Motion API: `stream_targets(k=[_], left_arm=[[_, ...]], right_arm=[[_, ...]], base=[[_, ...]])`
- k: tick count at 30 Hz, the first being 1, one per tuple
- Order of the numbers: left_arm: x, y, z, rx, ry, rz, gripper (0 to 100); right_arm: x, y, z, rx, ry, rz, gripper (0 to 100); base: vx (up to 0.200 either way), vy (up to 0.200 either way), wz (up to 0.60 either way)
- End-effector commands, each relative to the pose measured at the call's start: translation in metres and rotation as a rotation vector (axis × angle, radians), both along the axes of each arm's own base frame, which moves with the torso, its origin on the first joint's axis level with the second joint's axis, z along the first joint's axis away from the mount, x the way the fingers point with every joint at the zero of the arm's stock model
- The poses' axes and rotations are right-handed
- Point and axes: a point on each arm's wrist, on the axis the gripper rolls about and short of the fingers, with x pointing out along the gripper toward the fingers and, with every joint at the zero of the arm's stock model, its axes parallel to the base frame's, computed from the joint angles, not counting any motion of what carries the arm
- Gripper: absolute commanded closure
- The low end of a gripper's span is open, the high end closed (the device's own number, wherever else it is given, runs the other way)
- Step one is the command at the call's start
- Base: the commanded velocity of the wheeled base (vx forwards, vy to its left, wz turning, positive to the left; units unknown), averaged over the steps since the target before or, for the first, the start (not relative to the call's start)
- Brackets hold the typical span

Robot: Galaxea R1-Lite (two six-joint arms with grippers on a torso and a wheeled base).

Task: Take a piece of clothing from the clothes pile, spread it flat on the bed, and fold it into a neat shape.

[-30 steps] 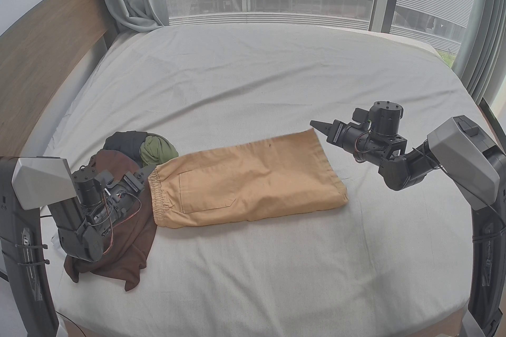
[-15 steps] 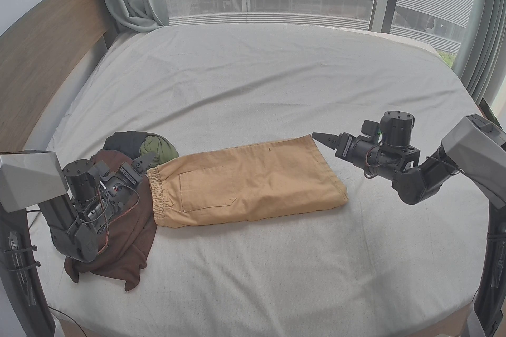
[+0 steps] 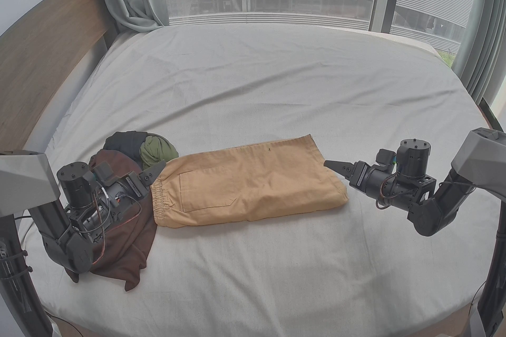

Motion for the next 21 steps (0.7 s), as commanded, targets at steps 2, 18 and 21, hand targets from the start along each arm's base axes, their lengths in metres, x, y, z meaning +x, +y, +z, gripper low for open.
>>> stream_targets(k=[2, 18, 21], left_arm=[[-0.004, 0.002, 0.003, 0.09, -0.033, 0.017, 0], [-0.015, 0.009, -0.007, 0.323, -0.033, 0.044, 0], [-0.019, 0.01, -0.009, 0.35, -0.022, 0.038, 0]], right_arm=[[0.0, -0.005, -0.025, -0.009, 0.071, -0.01, 0], [0.001, -0.004, -0.055, -0.035, 0.154, -0.006, 0], [0.002, -0.002, -0.063, -0.04, 0.172, -0.003, 0]], base=[[0.0, 0.0, 0.0], [0.0, 0.0, 0.0], [0.0, 0.0, 0.0]])
